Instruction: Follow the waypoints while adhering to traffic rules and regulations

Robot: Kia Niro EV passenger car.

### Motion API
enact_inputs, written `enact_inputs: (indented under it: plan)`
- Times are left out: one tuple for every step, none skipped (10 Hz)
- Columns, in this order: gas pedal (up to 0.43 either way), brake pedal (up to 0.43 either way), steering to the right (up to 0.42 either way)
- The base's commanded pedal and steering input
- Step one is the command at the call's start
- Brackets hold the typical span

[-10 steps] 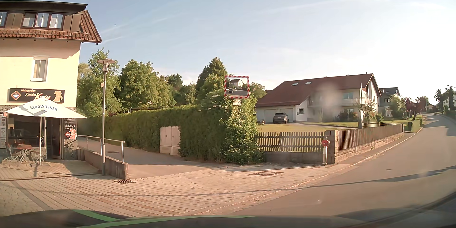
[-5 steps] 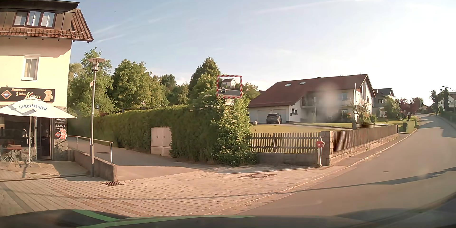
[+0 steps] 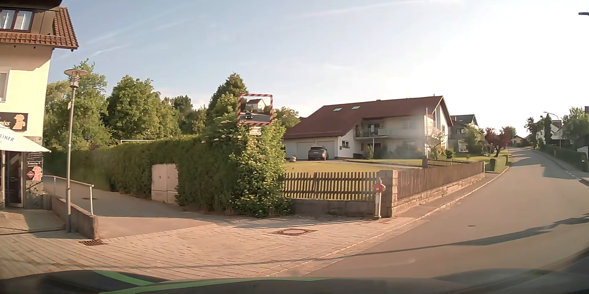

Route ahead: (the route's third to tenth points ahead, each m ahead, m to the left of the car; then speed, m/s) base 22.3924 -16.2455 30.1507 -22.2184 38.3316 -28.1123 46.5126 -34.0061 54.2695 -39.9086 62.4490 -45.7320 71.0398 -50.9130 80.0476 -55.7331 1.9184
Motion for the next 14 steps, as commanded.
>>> enact_inputs:
  plan:
    - [0.287,0.0,0.689]
    - [0.287,0.0,0.689]
    - [0.287,0.0,0.689]
    - [0.287,0.0,0.688]
    - [0.287,0.0,0.685]
    - [0.287,0.0,0.673]
    - [0.287,0.0,0.657]
    - [0.287,0.0,0.64]
    - [0.287,0.0,0.615]
    - [0.287,0.0,0.572]
    - [0.287,0.0,0.533]
    - [0.287,0.0,0.468]
    - [0.299,0.0,0.419]
    - [0.299,0.0,0.35]
